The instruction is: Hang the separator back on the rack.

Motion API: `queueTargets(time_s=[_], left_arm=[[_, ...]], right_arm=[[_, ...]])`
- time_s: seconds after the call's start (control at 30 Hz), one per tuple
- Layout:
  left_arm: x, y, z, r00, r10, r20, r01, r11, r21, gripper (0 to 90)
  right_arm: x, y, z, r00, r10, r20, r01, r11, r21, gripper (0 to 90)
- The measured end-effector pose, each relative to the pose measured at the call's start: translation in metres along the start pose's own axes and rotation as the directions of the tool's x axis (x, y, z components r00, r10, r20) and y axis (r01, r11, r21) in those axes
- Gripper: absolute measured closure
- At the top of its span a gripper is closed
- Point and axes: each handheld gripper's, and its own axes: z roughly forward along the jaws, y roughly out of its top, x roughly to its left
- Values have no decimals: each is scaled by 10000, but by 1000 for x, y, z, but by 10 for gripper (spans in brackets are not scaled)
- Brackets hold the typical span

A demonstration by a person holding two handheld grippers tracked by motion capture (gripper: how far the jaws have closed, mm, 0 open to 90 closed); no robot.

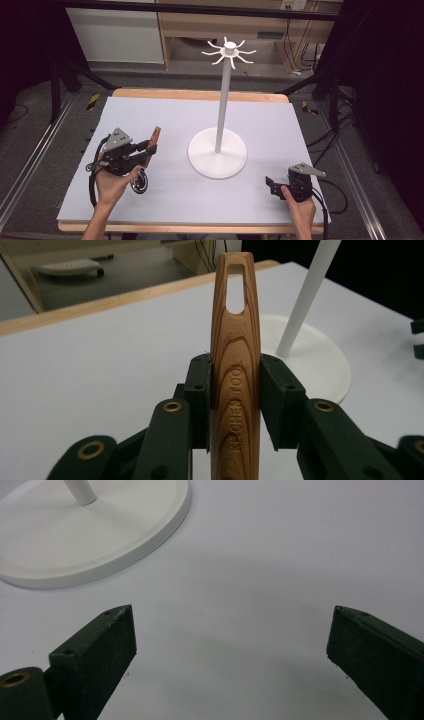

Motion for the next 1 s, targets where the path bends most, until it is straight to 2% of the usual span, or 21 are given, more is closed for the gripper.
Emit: queueTargets(time_s=[0.13, 0.37, 0.57, 0.7, 1.0], left_arm=[[-5, 9, -5, 9999, 19, 100, -14, 9989, -466, 674], [-16, 22, -13, 9990, 295, 327, -264, 9956, -898, 674], [-22, 36, -17, 9987, 378, 333, -326, 9889, -1446, 673], [-25, 47, -17, 9979, 380, 532, -288, 9860, -1640, 673], [-31, 66, -19, 9964, 487, 701, -335, 9785, -2033, 673]], right_arm=[[0, 0, 0, 10000, -1, -3, 1, 10000, -8, 61], [1, 0, 0, 10000, -2, 21, 2, 10000, 25, 62], [1, 0, 1, 10000, -73, -3, 73, 10000, 55, 61], [1, 0, 1, 10000, -37, 1, 37, 10000, 30, 61], [2, 0, 0, 10000, -3, -38, 3, 10000, -10, 61]])
